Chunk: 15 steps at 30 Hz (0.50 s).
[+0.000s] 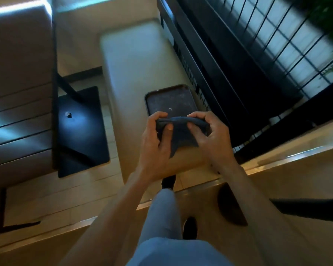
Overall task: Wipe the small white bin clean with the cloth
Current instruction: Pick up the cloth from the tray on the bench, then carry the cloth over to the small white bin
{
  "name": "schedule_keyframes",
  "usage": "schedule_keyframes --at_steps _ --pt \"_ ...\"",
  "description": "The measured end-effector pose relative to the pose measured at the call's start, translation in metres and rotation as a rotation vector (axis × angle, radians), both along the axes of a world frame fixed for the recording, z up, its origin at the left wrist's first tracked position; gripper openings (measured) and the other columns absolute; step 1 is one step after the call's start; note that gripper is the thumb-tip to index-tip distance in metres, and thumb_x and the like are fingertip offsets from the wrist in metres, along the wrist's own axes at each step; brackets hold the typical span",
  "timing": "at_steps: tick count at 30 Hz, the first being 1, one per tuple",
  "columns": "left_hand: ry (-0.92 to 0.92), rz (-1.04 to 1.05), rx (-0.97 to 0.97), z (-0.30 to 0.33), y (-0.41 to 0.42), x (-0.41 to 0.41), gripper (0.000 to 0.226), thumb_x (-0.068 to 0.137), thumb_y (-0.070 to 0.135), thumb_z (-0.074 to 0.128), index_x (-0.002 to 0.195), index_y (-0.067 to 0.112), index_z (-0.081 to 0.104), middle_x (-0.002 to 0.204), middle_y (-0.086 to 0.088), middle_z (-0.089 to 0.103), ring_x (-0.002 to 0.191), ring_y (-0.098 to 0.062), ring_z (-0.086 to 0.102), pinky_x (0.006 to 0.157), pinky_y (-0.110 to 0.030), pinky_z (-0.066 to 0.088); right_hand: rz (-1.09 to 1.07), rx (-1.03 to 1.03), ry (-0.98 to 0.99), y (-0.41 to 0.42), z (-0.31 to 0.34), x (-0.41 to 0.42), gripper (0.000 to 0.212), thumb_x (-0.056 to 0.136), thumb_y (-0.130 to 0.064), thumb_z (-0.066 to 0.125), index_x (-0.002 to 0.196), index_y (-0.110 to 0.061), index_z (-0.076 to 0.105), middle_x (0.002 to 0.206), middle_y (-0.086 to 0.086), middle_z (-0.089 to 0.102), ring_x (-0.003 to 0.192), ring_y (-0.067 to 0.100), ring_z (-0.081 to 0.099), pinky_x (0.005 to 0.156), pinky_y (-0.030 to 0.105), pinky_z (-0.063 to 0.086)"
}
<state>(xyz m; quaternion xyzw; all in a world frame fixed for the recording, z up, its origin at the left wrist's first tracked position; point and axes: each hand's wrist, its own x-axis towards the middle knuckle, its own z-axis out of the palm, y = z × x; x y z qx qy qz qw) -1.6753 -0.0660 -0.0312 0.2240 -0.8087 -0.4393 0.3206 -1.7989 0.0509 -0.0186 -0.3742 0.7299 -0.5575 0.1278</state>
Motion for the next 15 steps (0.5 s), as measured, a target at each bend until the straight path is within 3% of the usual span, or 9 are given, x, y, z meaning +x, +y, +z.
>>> schedule_keyframes --at_steps 6,12,15 --pt "0.120 0.097 0.038 0.055 0.026 0.023 0.018 0.104 0.018 0.049 0.122 0.020 0.053 0.103 0.023 0.062 0.097 0.002 0.062 0.078 -0.012 0.048 0.063 -0.163 0.050 0.015 0.054 0.018 0.018 0.092 -0.015 0.065 0.109 -0.009 0.064 0.105 0.004 0.065 0.102 0.018 0.064 0.086 0.042 0.055" --pt "0.195 0.152 -0.036 0.095 0.048 0.047 0.016 0.105 0.021 0.047 0.120 0.024 0.050 0.104 0.032 0.057 0.098 -0.004 0.062 0.080 -0.022 0.052 0.098 -0.164 -0.117 0.028 0.093 0.041 0.024 0.093 -0.017 0.066 0.117 -0.017 0.065 0.115 -0.002 0.065 0.110 0.011 0.062 0.093 0.039 0.054" --pt "0.213 0.190 -0.073 0.109 0.055 0.059 0.016 0.105 0.023 0.046 0.117 0.032 0.049 0.103 0.033 0.057 0.095 -0.002 0.062 0.078 -0.017 0.049 0.132 -0.165 -0.214 0.033 0.104 0.052 0.032 0.093 -0.021 0.067 0.124 -0.024 0.062 0.121 -0.004 0.064 0.112 0.009 0.062 0.095 0.037 0.055"
